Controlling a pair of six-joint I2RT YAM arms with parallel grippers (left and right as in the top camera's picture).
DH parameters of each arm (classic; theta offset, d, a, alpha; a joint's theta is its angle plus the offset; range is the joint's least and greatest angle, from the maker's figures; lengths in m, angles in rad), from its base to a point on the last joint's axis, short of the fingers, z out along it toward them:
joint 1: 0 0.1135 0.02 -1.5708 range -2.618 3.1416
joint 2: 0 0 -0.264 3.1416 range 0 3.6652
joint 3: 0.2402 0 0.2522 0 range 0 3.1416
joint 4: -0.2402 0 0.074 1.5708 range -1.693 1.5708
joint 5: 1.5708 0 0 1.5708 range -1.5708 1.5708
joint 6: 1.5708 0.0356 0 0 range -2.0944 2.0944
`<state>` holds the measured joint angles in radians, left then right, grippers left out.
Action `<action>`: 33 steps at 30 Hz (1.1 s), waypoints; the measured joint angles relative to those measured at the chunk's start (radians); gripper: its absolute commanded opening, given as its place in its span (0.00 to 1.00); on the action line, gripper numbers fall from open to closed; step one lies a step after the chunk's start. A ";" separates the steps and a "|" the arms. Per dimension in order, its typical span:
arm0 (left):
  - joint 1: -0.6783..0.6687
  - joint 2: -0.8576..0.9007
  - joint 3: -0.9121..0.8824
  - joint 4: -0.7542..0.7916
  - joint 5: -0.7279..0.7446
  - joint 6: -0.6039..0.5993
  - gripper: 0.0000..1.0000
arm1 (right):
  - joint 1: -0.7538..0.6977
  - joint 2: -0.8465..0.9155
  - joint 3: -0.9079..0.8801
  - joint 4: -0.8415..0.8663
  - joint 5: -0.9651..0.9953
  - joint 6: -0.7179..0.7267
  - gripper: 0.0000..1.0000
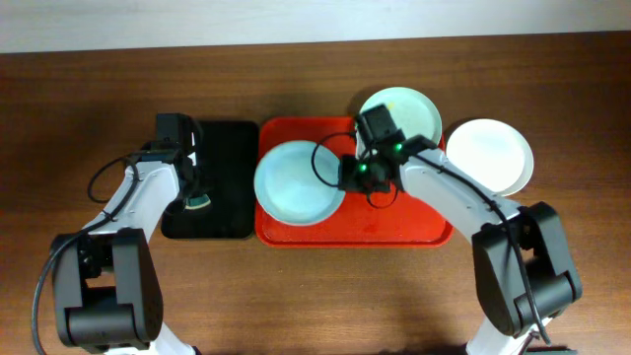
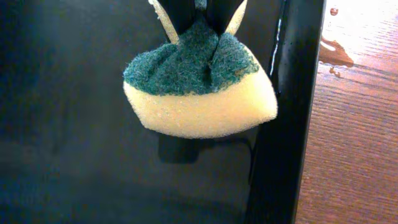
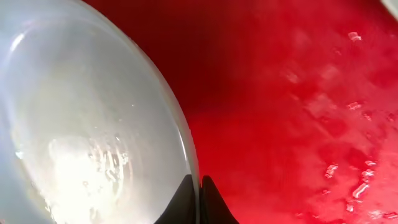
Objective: Clean dirty plates on tray and stack at the side
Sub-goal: 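Lift the light blue plate with the right gripper and swing it left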
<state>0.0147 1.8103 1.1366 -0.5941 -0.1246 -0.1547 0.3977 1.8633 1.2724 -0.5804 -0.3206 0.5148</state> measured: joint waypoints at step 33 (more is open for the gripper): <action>0.000 0.000 0.000 0.000 0.000 0.000 0.01 | 0.222 0.123 0.087 0.498 0.417 0.061 0.04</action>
<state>0.0143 1.8103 1.1366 -0.5945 -0.1246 -0.1551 0.6193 1.9862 1.3590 -0.0822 0.0967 0.5762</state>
